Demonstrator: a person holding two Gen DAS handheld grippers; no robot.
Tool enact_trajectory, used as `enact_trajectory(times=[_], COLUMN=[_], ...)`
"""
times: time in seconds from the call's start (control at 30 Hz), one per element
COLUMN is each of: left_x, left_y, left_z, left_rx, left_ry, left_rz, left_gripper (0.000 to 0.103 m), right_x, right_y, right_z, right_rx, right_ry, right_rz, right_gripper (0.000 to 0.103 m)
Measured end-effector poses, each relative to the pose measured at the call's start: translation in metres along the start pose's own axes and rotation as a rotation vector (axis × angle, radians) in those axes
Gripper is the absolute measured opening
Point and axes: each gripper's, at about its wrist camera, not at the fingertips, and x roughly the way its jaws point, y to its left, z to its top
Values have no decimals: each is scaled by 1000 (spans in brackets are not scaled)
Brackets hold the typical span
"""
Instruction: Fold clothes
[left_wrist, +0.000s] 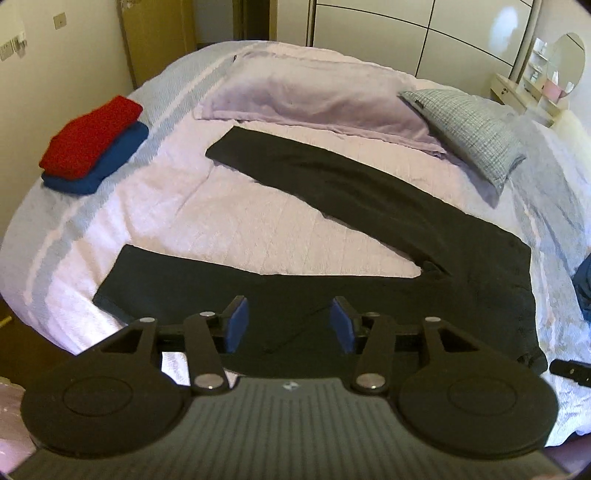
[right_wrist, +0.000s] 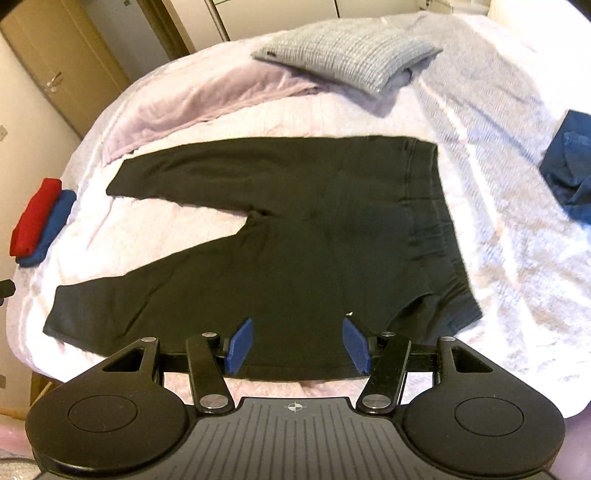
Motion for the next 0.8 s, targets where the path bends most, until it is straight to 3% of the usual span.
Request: enact_trajectory(times=[0.17,0.8], left_x=[-28,-30], left_y=[-17,-18], left_z=[-2,-40], left_rx=[41,60], left_ry=[-15,70], left_rz=[32,68], left_gripper=[47,49], right_x=[-11,-9], right_y=[1,1], right_z=[-11,-34], right_rx=[-2,-13], right_ry=[24,105], right_rz=[6,-9], right_gripper=[58,58])
